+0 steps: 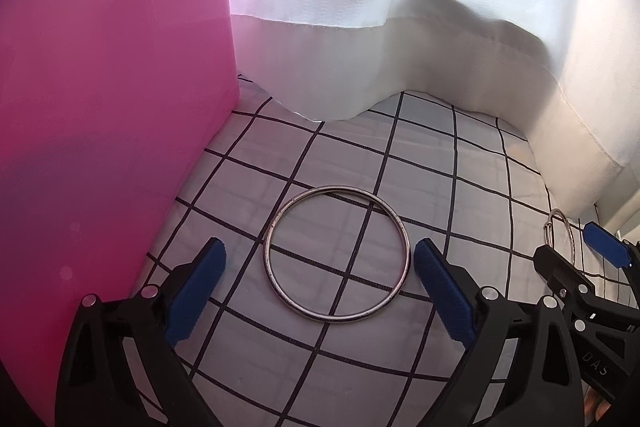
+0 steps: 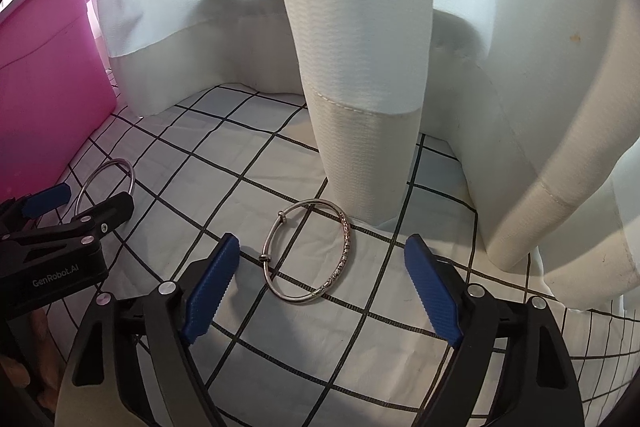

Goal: Organize jewelry
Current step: 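Lower the left tool around the large silver ring while the right tool approaches the silver bangle, then close the left tool on the silver ring while the right tool grips the silver bangle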

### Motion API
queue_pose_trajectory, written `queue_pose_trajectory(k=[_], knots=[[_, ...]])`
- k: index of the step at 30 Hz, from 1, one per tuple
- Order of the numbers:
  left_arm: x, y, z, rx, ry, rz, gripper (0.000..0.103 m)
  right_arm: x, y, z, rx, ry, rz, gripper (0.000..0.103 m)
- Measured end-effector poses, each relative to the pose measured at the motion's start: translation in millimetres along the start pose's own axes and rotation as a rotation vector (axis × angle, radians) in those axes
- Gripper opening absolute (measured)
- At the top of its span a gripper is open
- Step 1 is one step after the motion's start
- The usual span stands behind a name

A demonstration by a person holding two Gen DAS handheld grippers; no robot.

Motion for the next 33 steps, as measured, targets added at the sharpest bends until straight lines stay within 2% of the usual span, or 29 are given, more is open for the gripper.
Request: queue_pose_trajectory(k=[1,3,4,5,11,18,25,33], knots=[[-1,-1,1,0.003,-0.001,0.001,0.089,-3,0,1,0.005,0.004,0.007,0.055],[0,-1,2,0.012,0.000,0.003,0.085,-10,-1,2,0.013,0.002,0.021,0.043],[0,-1,3,0.018,-0.002,0.000,0.080,-12,-1,2,0.015,0.000,0.022,0.043],[2,-3,4,0.027,-0.006,-0.005,0.071,-13,-2,2,0.018,0.005,0.015,0.043],[4,-10,9,0.038,-0.015,-0.014,0.070,-11,-5,-3,0.023,0.025,0.002,0.043],[9,-25,27,0.036,-0.042,-0.035,0.070,-2,-15,11,0.020,0.063,-0.027,0.043],[19,-37,51,0.029,-0.088,-0.046,0.069,5,-26,42,0.029,0.090,-0.044,0.043],[19,-35,92,0.037,-0.121,-0.050,0.069,14,-37,85,0.041,0.103,-0.040,0.043]])
Point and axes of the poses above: each gripper's, at about its wrist camera, not at the fingertips, and z roughly against the way its jaws point, x to its right, y to its top, the point moved 5 cm from there along -z, roughly the way its jaws point, and after that the axes turned 6 degrees about y, right-handed, at the moved point
